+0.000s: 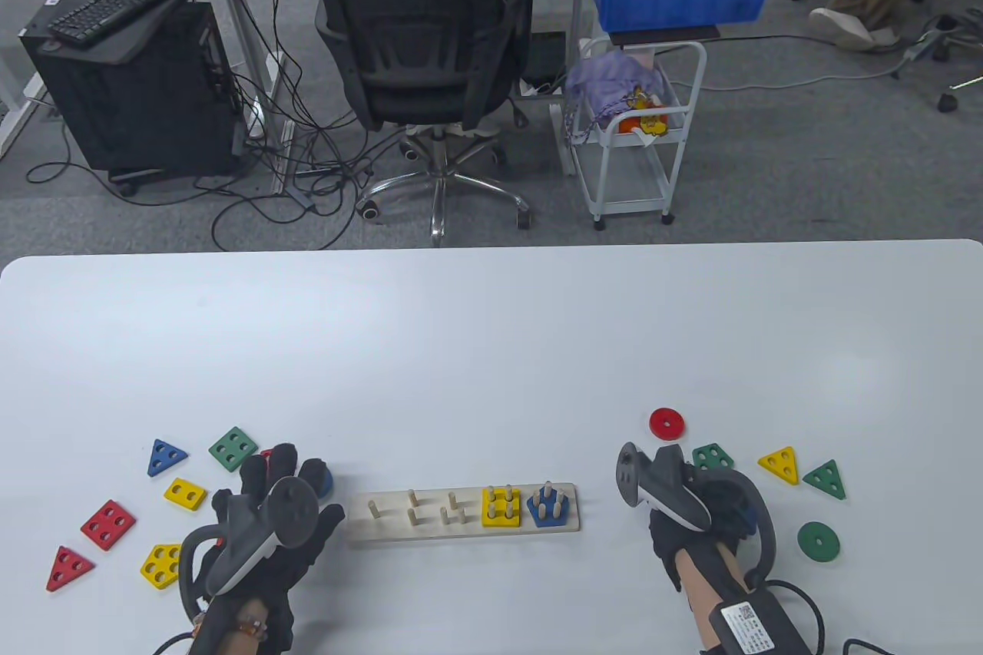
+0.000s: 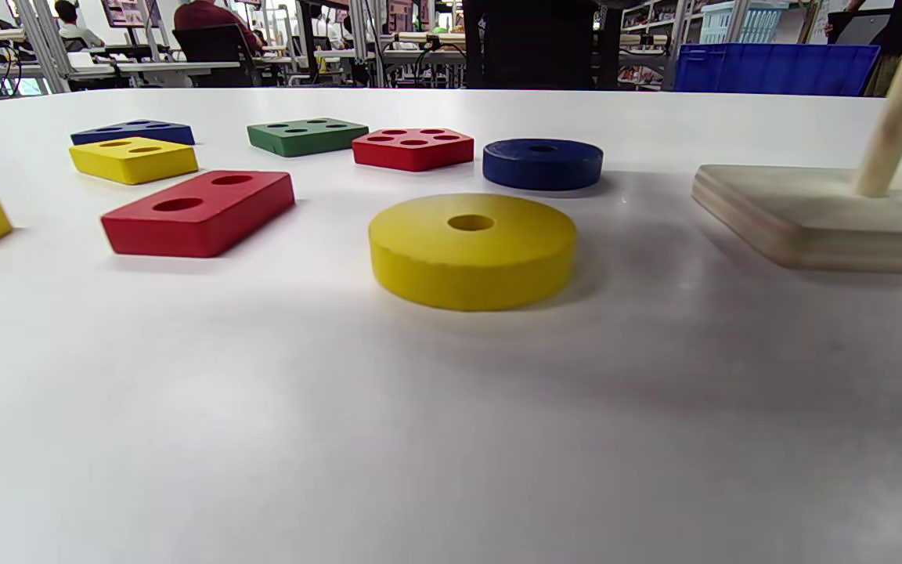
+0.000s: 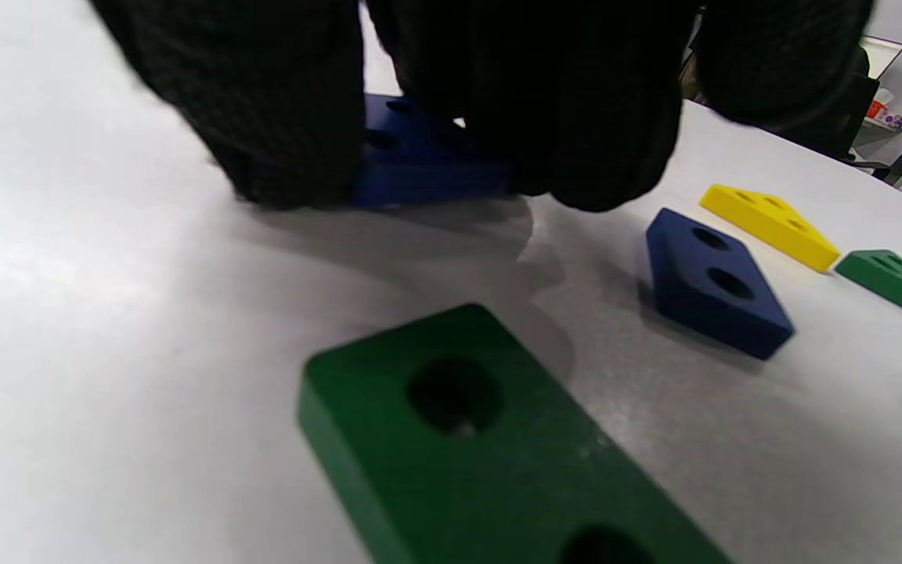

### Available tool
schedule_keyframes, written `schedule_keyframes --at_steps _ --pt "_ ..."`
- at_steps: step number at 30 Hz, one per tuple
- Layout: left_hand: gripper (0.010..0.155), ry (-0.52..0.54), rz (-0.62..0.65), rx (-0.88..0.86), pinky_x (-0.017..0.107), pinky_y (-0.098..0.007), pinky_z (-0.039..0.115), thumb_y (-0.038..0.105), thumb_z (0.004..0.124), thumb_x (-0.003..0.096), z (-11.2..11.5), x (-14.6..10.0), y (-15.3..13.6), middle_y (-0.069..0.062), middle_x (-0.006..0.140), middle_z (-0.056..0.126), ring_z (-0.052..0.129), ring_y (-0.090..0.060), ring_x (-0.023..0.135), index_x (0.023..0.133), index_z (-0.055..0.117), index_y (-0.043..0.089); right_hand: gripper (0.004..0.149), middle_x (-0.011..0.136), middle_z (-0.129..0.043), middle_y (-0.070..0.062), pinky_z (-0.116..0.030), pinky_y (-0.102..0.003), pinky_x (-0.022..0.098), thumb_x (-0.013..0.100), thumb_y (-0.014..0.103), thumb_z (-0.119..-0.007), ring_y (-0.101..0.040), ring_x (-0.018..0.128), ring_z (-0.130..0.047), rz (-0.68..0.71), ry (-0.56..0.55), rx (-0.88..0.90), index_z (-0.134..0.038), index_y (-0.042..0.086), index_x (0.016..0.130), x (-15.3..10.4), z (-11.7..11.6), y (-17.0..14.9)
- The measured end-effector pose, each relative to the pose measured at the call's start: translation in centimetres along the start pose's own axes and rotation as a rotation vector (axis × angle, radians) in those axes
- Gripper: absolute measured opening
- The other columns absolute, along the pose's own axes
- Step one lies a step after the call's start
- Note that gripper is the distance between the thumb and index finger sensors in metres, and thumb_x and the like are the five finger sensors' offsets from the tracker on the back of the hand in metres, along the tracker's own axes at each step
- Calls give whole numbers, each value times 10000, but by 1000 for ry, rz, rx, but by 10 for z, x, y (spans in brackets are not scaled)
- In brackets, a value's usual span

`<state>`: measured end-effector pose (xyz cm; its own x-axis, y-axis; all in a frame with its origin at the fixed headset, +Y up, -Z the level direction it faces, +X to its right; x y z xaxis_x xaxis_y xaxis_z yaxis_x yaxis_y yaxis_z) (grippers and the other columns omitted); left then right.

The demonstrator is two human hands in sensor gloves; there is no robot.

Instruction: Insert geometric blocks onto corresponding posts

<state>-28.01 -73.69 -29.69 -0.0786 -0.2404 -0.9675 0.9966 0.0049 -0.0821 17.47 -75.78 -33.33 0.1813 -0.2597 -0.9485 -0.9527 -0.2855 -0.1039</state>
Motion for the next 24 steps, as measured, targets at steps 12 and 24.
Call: schedule_keyframes --at_steps 12,24 --pt "723 0 0 -5 815 -661 308 700 498 476 1 0 0 79 1279 170 219 -324 1203 1139 368 444 689 937 -803 -163 -707 -651 543 396 437 -910 -390 711 -880 346 -244 334 -674 170 986 -37 50 27" --pt "722 2 -10 -7 815 -663 306 700 499 476 0 1 -2 83 1279 166 217 -325 1203 1139 368 446 646 967 -756 -151 -667 -681 574 400 398 -891 -393 767 -838 682 -443 260 -672 194 973 -73 64 110"
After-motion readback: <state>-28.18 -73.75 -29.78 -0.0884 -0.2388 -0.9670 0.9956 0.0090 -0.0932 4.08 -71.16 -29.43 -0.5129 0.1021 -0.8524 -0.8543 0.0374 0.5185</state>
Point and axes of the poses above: the tracker on the back of each hand, its own y axis roughly to the thumb side, its own x axis roughly from the wrist to the fingertips, z = x × y, the point moved 2 cm from there along x, roughly from the wrist to the fingertips
